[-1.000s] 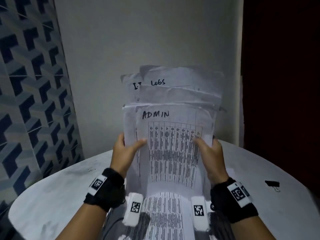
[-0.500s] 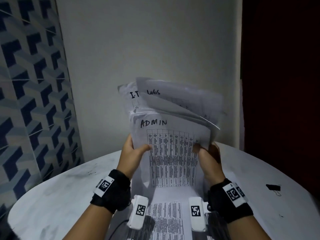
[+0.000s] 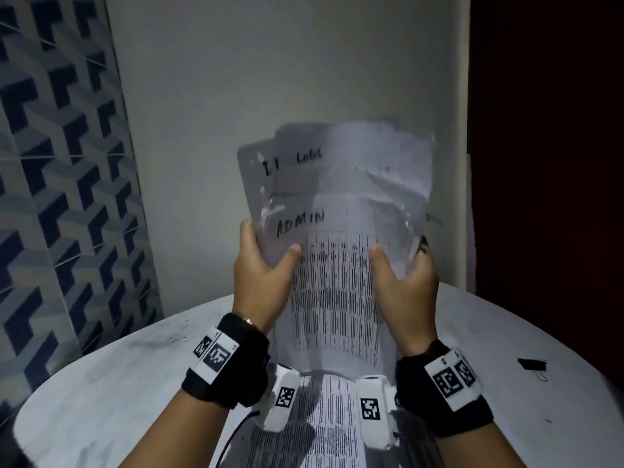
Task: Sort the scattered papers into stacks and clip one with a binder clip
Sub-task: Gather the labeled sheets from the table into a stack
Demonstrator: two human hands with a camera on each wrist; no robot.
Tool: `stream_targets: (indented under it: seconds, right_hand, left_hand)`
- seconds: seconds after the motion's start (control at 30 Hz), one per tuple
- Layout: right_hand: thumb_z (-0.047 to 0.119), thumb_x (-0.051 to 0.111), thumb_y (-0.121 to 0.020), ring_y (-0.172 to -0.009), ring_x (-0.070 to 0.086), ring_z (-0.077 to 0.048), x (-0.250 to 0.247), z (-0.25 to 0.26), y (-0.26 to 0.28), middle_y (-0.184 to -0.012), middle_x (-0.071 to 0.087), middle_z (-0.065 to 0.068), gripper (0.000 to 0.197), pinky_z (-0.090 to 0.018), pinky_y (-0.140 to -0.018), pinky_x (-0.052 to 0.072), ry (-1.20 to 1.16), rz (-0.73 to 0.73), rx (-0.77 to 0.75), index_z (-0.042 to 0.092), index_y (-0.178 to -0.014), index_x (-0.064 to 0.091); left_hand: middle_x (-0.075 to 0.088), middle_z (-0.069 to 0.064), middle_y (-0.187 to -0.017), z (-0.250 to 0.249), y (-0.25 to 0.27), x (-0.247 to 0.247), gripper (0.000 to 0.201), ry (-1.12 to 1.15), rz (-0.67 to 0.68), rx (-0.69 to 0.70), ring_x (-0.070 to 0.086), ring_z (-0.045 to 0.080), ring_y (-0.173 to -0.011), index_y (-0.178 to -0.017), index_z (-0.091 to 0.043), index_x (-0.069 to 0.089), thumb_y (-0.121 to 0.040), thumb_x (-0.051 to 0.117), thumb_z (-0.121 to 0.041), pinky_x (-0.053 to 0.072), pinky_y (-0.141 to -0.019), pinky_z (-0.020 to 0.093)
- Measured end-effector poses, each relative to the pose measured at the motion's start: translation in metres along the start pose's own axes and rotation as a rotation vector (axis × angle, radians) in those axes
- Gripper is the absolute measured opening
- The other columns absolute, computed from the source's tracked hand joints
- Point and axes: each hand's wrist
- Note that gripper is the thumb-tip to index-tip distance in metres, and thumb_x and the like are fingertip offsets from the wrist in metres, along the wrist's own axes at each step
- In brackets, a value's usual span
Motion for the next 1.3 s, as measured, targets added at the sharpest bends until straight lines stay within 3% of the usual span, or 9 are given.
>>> stream_targets:
  seconds: [0.2, 0.47, 0.6, 0.7, 0.8, 0.97, 1.07, 1.17, 1.3]
  right_hand:
    - [0.002, 0.060, -0.092, -0.078, 0.064, 0.013, -0.006, -0.008, 0.006, -0.101, 0.066, 0.015, 0.050, -0.010, -0.070, 0.051, -0.079, 0.056, 0.125, 0.044, -0.117, 0.051]
    - [0.021, 0.062, -0.100, -0.097, 0.067, -0.004, 0.005, 0.008, -0.011, -0.104, 0.070, 0.012, 0.013, -0.019, -0.081, 0.053, 0.082, 0.042, -0.079, 0.020, -0.112, 0.061]
    - [0.022, 0.070, -0.093, -0.090, 0.069, 0.004, -0.009, -0.006, 0.008, -0.103, 0.071, 0.016, 0.025, -0.009, -0.071, 0.053, 0.031, 0.109, 0.100, 0.030, -0.114, 0.060]
    - [0.006, 0.066, -0.090, -0.082, 0.071, -0.012, -0.016, -0.022, 0.016, -0.095, 0.074, 0.006, 0.027, -0.017, -0.067, 0.056, 0.012, 0.128, 0.214, 0.027, -0.106, 0.064]
    - [0.005, 0.066, -0.093, -0.064, 0.063, -0.002, -0.016, -0.029, 0.013, -0.085, 0.072, 0.001, 0.021, -0.013, -0.060, 0.051, 0.031, 0.105, 0.221, 0.025, -0.098, 0.068]
    - [0.008, 0.070, -0.092, -0.065, 0.066, -0.010, -0.014, -0.023, 0.000, -0.086, 0.072, -0.010, 0.012, -0.035, -0.071, 0.055, 0.024, 0.027, 0.228, 0.020, -0.092, 0.066]
    - [0.021, 0.081, -0.084, -0.103, 0.062, 0.004, -0.018, -0.015, -0.015, -0.121, 0.064, 0.005, 0.054, -0.043, -0.099, 0.053, 0.144, -0.024, 0.090, 0.024, -0.129, 0.051]
    - [0.048, 0.086, -0.072, -0.148, 0.032, -0.022, -0.034, 0.005, -0.036, -0.161, 0.029, -0.010, 0.119, -0.054, -0.118, 0.033, 0.327, -0.123, -0.188, 0.020, -0.160, 0.011]
    - [0.050, 0.075, -0.081, -0.147, 0.035, -0.027, -0.056, 0.042, -0.058, -0.161, 0.037, -0.008, 0.098, -0.056, -0.120, 0.027, 0.639, 0.050, -0.339, 0.026, -0.159, 0.020]
  left_hand:
    - [0.068, -0.007, -0.112, 0.012, 0.004, -0.008, 0.056, 0.039, 0.050, -0.090, 0.069, -0.003, -0.099, -0.121, -0.025, 0.042, -0.084, 0.072, 0.004, 0.054, -0.082, 0.013]
    - [0.055, -0.030, -0.122, -0.012, -0.011, 0.000, 0.086, -0.145, 0.084, 0.085, 0.064, -0.018, -0.090, -0.153, -0.034, 0.020, -0.089, 0.062, 0.004, 0.054, -0.068, 0.007]
    - [0.041, -0.008, -0.156, -0.001, 0.000, -0.012, 0.113, -0.180, 0.109, 0.029, 0.059, 0.006, -0.124, -0.156, -0.047, 0.002, -0.083, 0.076, -0.004, 0.053, -0.097, 0.034]
    - [0.036, -0.029, -0.146, 0.009, 0.010, -0.014, 0.116, -0.102, 0.133, -0.062, 0.051, -0.014, -0.121, -0.153, -0.050, 0.002, -0.081, 0.077, 0.002, 0.049, -0.098, 0.023]
    - [0.050, -0.024, -0.129, 0.018, 0.016, -0.018, 0.099, 0.025, 0.090, -0.237, 0.062, -0.017, -0.102, -0.151, -0.028, 0.020, -0.078, 0.070, 0.017, 0.053, -0.085, 0.011]
    - [0.078, -0.020, -0.085, 0.024, 0.021, -0.024, 0.037, -0.074, 0.135, -0.330, 0.073, 0.002, -0.082, -0.100, -0.026, 0.067, -0.085, 0.071, 0.008, 0.060, -0.087, 0.030]
    - [0.075, -0.014, -0.074, 0.007, -0.003, -0.030, 0.026, -0.270, 0.110, -0.134, 0.070, 0.018, -0.077, -0.085, -0.028, 0.067, -0.085, 0.070, -0.002, 0.059, -0.072, 0.028]
    - [0.070, 0.005, -0.076, -0.023, -0.026, -0.041, 0.010, -0.632, 0.218, 0.155, 0.066, 0.033, -0.076, -0.087, -0.016, 0.065, -0.078, 0.062, -0.019, 0.051, -0.064, 0.041]
    - [0.071, 0.009, -0.080, -0.058, -0.044, -0.047, 0.010, -0.947, 0.350, 0.350, 0.065, 0.035, -0.078, -0.091, -0.017, 0.064, -0.082, 0.063, -0.014, 0.045, -0.062, 0.037]
Point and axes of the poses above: each hand's wrist, its own y-axis away from the middle knuckle, its own x-axis out of the palm, z = x × y
